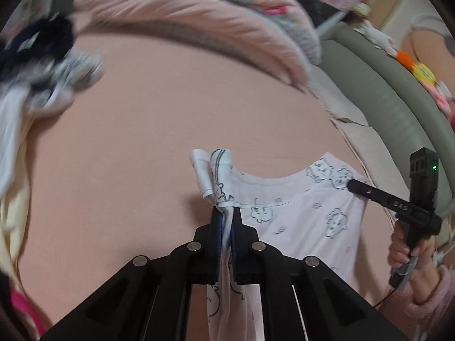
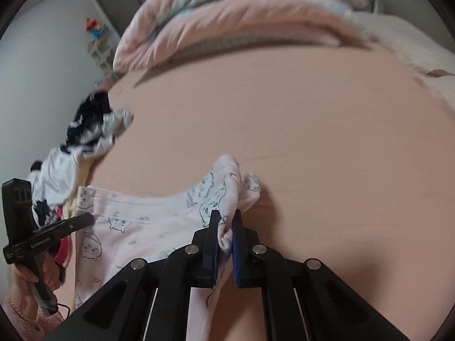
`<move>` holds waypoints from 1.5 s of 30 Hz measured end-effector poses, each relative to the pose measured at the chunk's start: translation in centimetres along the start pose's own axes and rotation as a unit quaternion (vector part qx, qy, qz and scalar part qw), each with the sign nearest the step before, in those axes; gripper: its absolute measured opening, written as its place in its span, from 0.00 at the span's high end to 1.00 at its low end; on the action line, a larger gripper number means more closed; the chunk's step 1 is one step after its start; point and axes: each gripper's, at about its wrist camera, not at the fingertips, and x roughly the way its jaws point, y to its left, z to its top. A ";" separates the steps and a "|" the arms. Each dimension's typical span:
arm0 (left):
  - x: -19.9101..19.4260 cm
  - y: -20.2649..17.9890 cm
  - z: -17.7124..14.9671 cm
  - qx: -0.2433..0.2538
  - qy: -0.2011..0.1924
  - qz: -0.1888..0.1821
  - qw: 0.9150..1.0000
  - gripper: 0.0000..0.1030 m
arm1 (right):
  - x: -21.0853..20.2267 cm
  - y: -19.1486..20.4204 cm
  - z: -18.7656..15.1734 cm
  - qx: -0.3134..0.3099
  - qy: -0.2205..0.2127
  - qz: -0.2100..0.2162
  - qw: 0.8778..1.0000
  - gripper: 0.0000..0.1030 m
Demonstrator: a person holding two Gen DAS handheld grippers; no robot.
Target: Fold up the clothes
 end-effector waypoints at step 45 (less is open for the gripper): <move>3.2 -2.2 -4.3 0.178 0.186 0.094 0.962 0.87 | 0.3 -0.4 -8.2 -0.150 0.133 -0.043 0.979 0.57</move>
